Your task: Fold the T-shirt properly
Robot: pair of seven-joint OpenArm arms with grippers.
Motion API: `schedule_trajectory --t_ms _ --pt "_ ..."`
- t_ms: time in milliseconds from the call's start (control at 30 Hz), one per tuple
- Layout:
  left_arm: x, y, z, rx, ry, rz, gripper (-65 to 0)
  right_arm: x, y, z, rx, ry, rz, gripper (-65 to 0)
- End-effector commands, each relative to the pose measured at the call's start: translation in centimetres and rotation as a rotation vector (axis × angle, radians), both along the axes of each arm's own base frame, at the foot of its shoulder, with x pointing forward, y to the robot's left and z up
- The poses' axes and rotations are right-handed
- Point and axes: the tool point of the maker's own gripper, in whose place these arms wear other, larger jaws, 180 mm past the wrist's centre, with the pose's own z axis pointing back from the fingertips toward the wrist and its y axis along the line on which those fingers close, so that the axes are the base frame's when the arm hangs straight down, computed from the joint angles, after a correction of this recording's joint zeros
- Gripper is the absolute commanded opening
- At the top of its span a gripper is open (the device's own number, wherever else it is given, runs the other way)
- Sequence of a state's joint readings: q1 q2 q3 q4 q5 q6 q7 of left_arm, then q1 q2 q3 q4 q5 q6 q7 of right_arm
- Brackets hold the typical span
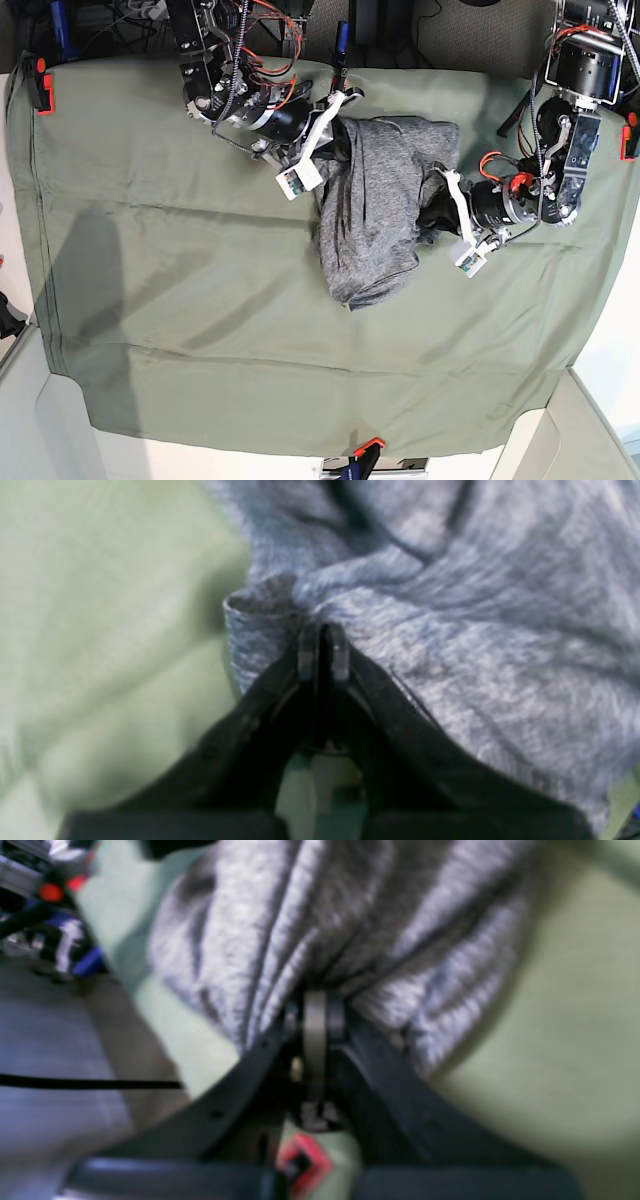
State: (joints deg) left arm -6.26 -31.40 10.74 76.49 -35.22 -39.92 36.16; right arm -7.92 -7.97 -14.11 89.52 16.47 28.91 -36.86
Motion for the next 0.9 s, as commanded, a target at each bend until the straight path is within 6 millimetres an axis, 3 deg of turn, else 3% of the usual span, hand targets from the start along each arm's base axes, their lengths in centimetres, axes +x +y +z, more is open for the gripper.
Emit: schedule_trajectory --t_ms 0,133,300,467,733,867 --pt "2.0 0.7 2.0 0.001 -0.060 0.010 -62.2 0.4 1.0 1.6 0.061 -0.029 -0.002 -65.0" --pt "4.1 1.6 3.3 0.027 -0.096 0.023 -62.2 0.2 0.8 1.0 0.020 -0.040 0.014 -65.0" --pt "4.1 3.2 3.9 0.044 -0.093 0.034 -62.2 0.6 0.4 1.0 -0.002 -0.055 0.010 -65.0" --pt "3.7 4.2 6.0 -0.040 -0.068 0.064 -62.2 2.2 -0.9 1.7 -0.052 -0.120 0.010 -65.0" --pt "-0.9 6.1 8.2 -0.071 -0.030 0.074 -62.2 3.3 -4.5 5.8 -0.123 -0.289 0.004 -65.0" --pt "-3.9 6.9 9.0 -0.071 -0.038 0.091 -62.2 3.1 -7.7 6.4 -0.222 -0.311 -0.004 -65.0"
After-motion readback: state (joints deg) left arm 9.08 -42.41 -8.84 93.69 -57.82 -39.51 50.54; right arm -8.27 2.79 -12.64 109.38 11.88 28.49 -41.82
